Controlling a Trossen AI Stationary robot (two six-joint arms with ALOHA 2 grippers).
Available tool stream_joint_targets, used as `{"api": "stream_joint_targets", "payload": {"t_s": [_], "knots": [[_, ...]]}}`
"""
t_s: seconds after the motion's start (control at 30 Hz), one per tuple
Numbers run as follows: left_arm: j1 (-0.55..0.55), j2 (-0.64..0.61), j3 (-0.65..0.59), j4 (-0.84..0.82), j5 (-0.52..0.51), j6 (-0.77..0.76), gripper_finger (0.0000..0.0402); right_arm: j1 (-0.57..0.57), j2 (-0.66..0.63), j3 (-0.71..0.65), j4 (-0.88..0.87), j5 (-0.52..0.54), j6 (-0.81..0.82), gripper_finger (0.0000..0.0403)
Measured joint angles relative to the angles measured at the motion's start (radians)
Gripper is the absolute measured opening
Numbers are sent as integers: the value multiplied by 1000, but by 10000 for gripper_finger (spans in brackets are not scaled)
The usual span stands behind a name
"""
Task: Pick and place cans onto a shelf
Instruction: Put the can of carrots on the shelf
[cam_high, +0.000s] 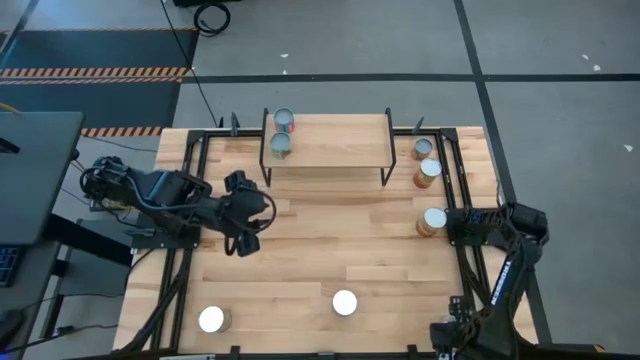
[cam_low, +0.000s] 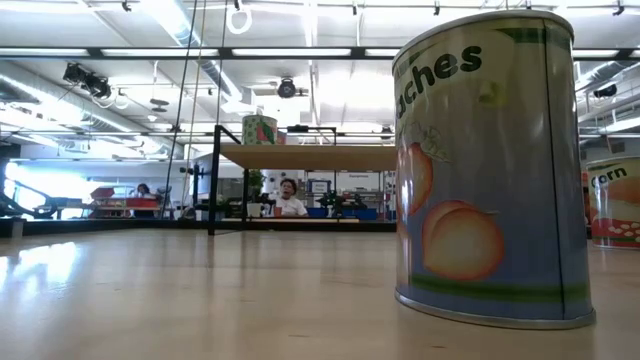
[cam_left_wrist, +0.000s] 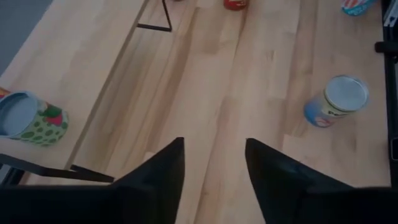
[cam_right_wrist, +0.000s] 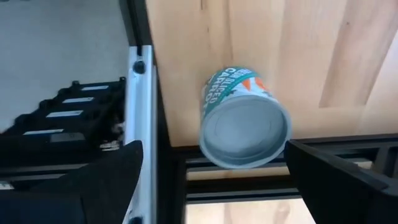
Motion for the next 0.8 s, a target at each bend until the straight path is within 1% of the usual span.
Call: {"api": "stream_joint_targets", "payload": {"t_s": [0.1, 0.2, 0.3, 0.43, 0.63, 0.8], "knots": [[-3, 0, 0, 1, -7, -8, 196, -1, -1, -42, 6, -4, 2, 400], [-3, 0, 0, 0, -10, -10, 205, 5, -12, -84, 50, -27, 9, 400], [-3, 0, 0, -1, -10, -9, 211, 14, -11, -122, 99, -42, 0, 400], [-3, 0, 0, -1, -10, -9, 213, 14, -11, -169, 120, -48, -5, 400], [0, 0, 0, -1, -6, -8, 213, 1, -17, -184, 127, -59, -32, 400], [0, 0, 0, -1, -6, 10, 213, -9, -65, -184, 95, -40, -40, 400]]}}
